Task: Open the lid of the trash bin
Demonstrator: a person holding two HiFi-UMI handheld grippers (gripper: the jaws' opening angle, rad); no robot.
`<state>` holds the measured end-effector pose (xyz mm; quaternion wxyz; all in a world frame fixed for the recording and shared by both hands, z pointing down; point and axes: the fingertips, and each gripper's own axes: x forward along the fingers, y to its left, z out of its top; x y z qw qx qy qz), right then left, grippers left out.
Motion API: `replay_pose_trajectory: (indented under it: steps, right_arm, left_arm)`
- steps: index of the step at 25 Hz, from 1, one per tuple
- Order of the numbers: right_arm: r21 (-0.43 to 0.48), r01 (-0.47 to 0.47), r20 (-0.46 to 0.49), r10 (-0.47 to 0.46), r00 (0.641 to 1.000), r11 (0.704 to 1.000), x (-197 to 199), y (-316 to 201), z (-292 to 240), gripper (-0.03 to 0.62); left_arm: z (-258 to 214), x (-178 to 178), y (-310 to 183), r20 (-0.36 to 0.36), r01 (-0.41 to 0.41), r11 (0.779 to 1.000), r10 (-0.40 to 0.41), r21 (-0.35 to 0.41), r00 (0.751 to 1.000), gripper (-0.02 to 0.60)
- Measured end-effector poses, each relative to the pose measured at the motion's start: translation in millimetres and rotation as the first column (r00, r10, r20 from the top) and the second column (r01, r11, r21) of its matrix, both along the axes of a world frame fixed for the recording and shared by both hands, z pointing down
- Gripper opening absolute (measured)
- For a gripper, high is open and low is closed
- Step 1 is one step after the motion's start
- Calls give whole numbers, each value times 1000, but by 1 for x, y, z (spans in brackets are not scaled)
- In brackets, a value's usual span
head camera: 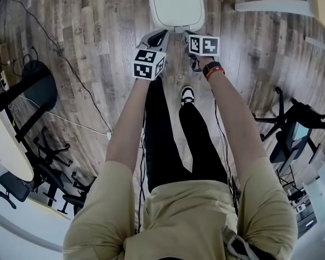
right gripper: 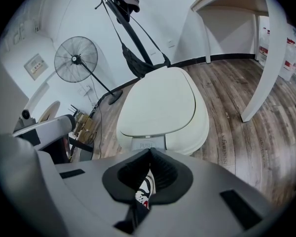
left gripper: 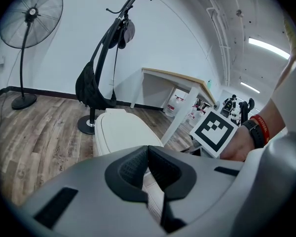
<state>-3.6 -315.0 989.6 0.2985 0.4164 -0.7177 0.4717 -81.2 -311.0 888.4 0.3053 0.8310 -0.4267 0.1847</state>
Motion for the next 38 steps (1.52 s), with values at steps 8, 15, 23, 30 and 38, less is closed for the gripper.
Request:
replay_pose_trajectory:
  steps: [8, 15, 23, 30, 38]
  right_arm:
    - [4, 28, -9, -28, 1000, 1000, 1, 1, 1, 11]
    - [10, 36, -9, -36, 999, 999, -1, 0, 3, 11]
    - [16, 55, -12, -55, 998, 998, -1, -2, 0, 11]
    - [89, 72, -16, -70, 997, 993, 6, -6, -59, 11]
    - [148, 88, -5, -89, 996, 985, 15, 16, -167, 11]
  left_arm:
    - [0, 0, -2, 8, -8, 1000, 8, -1, 1000, 23]
    - [2, -3, -1, 8, -5, 1000, 5, -5, 1000, 25]
    - [1, -4, 1, 8, -9, 1000, 9, -6, 1000, 23]
    - [-35, -20, 17, 37, 23, 999, -22, -34, 999, 25]
    - [-130, -23, 40, 40, 63, 998, -62, -12, 997, 23]
